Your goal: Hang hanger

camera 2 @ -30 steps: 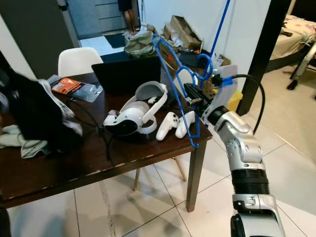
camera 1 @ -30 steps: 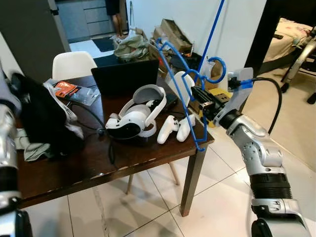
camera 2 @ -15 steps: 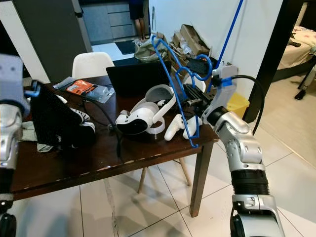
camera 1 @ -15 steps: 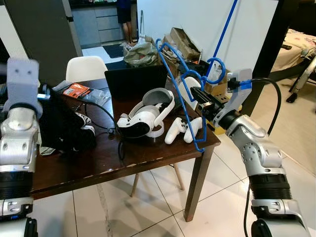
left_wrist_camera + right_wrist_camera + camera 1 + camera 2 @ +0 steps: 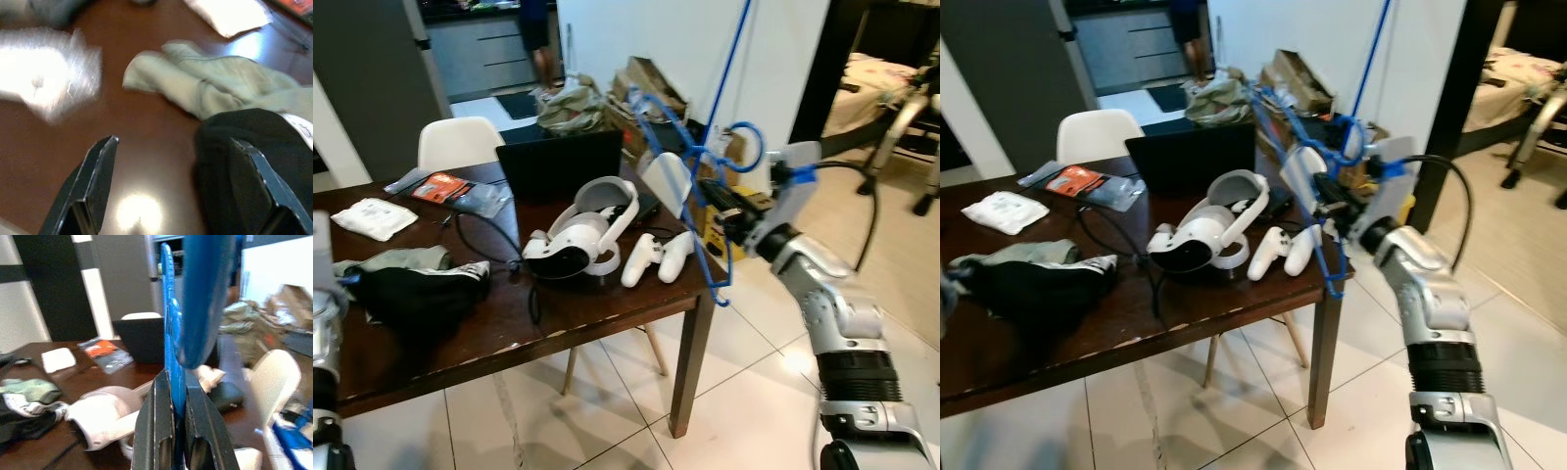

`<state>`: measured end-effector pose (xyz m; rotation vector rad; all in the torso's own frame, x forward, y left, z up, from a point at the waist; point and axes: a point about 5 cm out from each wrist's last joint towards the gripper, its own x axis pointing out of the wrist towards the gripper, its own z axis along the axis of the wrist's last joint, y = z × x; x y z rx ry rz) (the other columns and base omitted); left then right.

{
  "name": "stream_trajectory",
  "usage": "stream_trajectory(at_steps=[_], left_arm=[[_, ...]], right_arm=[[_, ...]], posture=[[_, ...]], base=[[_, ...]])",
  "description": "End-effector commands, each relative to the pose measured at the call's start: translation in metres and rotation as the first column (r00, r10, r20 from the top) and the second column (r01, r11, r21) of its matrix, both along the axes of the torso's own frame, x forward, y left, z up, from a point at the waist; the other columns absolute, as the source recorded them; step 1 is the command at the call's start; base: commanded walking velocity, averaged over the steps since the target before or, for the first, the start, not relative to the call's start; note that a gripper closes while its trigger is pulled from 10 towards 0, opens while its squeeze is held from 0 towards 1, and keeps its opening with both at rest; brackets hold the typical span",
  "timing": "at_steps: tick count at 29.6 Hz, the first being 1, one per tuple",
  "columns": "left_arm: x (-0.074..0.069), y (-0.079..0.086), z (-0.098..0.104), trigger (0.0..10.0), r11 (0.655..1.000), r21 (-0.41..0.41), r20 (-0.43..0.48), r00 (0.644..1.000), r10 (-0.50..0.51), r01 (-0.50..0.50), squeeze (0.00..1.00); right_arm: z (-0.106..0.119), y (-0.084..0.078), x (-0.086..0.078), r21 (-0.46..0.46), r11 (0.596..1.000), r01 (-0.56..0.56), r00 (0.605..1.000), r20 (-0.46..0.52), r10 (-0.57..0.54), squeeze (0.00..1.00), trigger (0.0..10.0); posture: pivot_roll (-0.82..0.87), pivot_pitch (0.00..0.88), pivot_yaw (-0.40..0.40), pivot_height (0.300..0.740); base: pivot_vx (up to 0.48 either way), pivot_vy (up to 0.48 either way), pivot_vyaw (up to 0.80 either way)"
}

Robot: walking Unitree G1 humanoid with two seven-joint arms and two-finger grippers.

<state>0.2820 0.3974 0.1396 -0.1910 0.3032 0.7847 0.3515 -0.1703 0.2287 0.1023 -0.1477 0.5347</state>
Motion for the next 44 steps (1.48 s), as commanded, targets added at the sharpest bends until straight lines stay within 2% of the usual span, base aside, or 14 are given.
stream_trajectory(at_steps=[1, 2, 4, 6, 7, 9, 10, 12, 15, 17, 21, 27, 34, 44], left_arm=[[-0.005, 0.008, 0.002, 10.0, 0.998, -0.037, 0.032, 0.998, 0.046, -0.045, 0.0], [-0.013, 0.015, -0.005, 10.0, 0.967, -0.23, 0.147, 0.978, 0.146, -0.11, 0.0], [-0.013, 0.015, -0.005, 10.0, 0.967, -0.23, 0.147, 0.978, 0.146, -0.11, 0.0], [0.002, 0.0, 0.017, 10.0, 0.943, -0.309, 0.456, 0.889, 0.037, 0.119, 0.0], [0.002, 0.0, 0.017, 10.0, 0.943, -0.309, 0.456, 0.889, 0.037, 0.119, 0.0], [0.019, -0.032, 0.053, 10.0, 0.875, -0.192, 0.723, 0.667, -0.181, 0.445, 0.0], [0.019, -0.032, 0.053, 10.0, 0.875, -0.192, 0.723, 0.667, -0.181, 0.445, 0.0], [0.023, -0.054, 0.071, 10.0, 0.781, -0.065, 0.832, 0.465, -0.301, 0.622, 0.0], [0.024, -0.059, 0.075, 10.0, 0.749, -0.031, 0.852, 0.409, -0.327, 0.662, 0.0], [0.024, -0.078, 0.087, 10.0, 0.683, 0.084, 0.856, 0.298, -0.422, 0.725, 0.0], [0.024, -0.093, 0.093, 10.0, 0.646, 0.133, 0.837, 0.264, -0.48, 0.752, 0.0], [0.033, -0.158, 0.096, 10.0, 0.517, 0.283, 0.605, 0.267, -0.75, 0.808, 0.0], [0.027, -0.235, 0.097, 10.0, 0.337, 0.323, 0.552, 0.113, -0.826, 0.884, 0.0], [0.023, -0.267, 0.088, 10.0, 0.283, 0.294, 0.556, 0.078, -0.828, 0.913, 0.0]], right_arm=[[0.001, 0.004, 0.0, -0.006, 1.0, -0.016, 1.0, 0.005, 0.016, 0.0, 10.0], [0.001, 0.005, -0.001, -0.004, 1.0, -0.017, 1.0, 0.005, 0.017, 0.0, 10.0], [0.001, 0.005, -0.001, -0.004, 1.0, -0.017, 1.0, 0.005, 0.017, 0.0, 10.0], [0.002, 0.006, 0.0, -0.002, 1.0, -0.024, 1.0, 0.005, 0.024, 0.0, 10.0], [0.002, 0.006, 0.0, -0.002, 1.0, -0.024, 1.0, 0.005, 0.024, 0.0, 10.0], [0.002, 0.007, 0.0, -0.004, 1.0, -0.03, 1.0, 0.006, 0.03, 0.0, 10.0], [0.002, 0.007, 0.0, -0.004, 1.0, -0.03, 1.0, 0.006, 0.03, 0.0, 10.0], [0.003, 0.007, 0.001, -0.008, 0.999, -0.031, 0.999, 0.008, 0.031, 0.0, 10.0], [0.003, 0.007, 0.001, -0.009, 0.999, -0.032, 0.999, 0.008, 0.032, 0.0, 10.0], [0.003, 0.007, 0.0, -0.011, 0.999, -0.031, 0.999, 0.009, 0.031, 0.0, 10.0], [0.003, 0.007, 0.0, -0.012, 0.999, -0.03, 1.0, 0.009, 0.03, 0.0, 10.0], [0.004, 0.005, 0.001, -0.003, 1.0, -0.025, 1.0, 0.012, 0.025, 0.0, 10.0], [0.004, 0.009, 0.002, 0.007, 0.999, -0.036, 0.999, 0.014, 0.036, 0.0, 10.0], [-0.002, -0.007, 0.005, 0.004, 0.999, 0.047, 0.998, -0.033, -0.047, 0.0, 10.0]], posture=[[0.0, 0.0, 0.038, 0.74], [0.0, 0.0, 0.036, 0.74], [0.0, 0.0, 0.036, 0.74], [0.0, 0.0, 0.025, 0.74], [0.0, 0.0, 0.025, 0.74], [0.0, 0.0, 0.022, 0.74], [0.0, 0.0, 0.022, 0.74], [0.0, 0.0, 0.023, 0.74], [0.0, 0.0, 0.023, 0.74], [0.0, 0.0, 0.023, 0.74], [0.0, 0.0, 0.025, 0.74], [0.0, 0.0, 0.022, 0.74], [-0.01, 0.0, 0.021, 0.74], [-0.02, 0.0, 0.026, 0.74]], base=[[0.0, 0.0, 0.0], [0.0, 0.0, 0.0], [0.0, 0.0, 0.0], [0.0, 0.0, 0.0], [0.0, 0.0, 0.0], [0.0, 0.0, 0.0], [0.0, 0.0, 0.0], [0.0, 0.0, 0.0], [0.0, 0.0, 0.0], [0.0, 0.0, 0.0], [0.0, 0.0, 0.0], [0.0, 0.0, 0.0], [-0.299, 0.0, 0.0], [-0.299, 0.0, -0.4]])
